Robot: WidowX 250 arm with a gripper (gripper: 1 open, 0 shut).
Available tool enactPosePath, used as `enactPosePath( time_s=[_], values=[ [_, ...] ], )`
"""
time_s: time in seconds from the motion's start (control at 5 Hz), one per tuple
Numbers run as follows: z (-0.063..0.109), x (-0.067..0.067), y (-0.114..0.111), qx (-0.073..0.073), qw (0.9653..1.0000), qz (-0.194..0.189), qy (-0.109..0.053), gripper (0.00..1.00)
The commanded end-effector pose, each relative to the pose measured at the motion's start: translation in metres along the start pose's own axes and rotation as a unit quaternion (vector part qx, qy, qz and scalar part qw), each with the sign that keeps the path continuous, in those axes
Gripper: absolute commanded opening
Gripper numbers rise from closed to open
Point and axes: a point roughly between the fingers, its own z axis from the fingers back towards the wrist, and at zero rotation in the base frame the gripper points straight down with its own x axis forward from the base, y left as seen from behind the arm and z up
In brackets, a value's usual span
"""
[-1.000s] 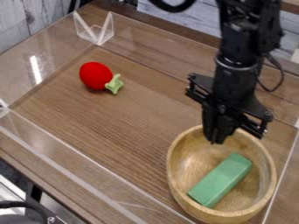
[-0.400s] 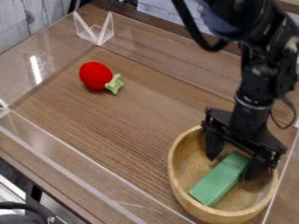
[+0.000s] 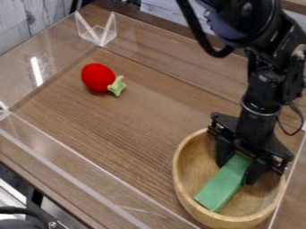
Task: Remove the green block from the brown bowl and put it on the table
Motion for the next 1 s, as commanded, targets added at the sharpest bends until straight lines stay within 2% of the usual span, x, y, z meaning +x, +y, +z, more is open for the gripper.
enactPosePath(
  time_s=[0.0, 0.4, 0.8],
  values=[
    [0.02, -0.001, -0.009, 0.0, 0.9996, 0.005, -0.027, 0.0],
    [0.035, -0.007, -0.02, 0.002, 0.9985, 0.037, -0.04, 0.0],
    [0.044, -0.025, -0.002, 0.007, 0.9989, 0.01, -0.045, 0.0]
  ],
)
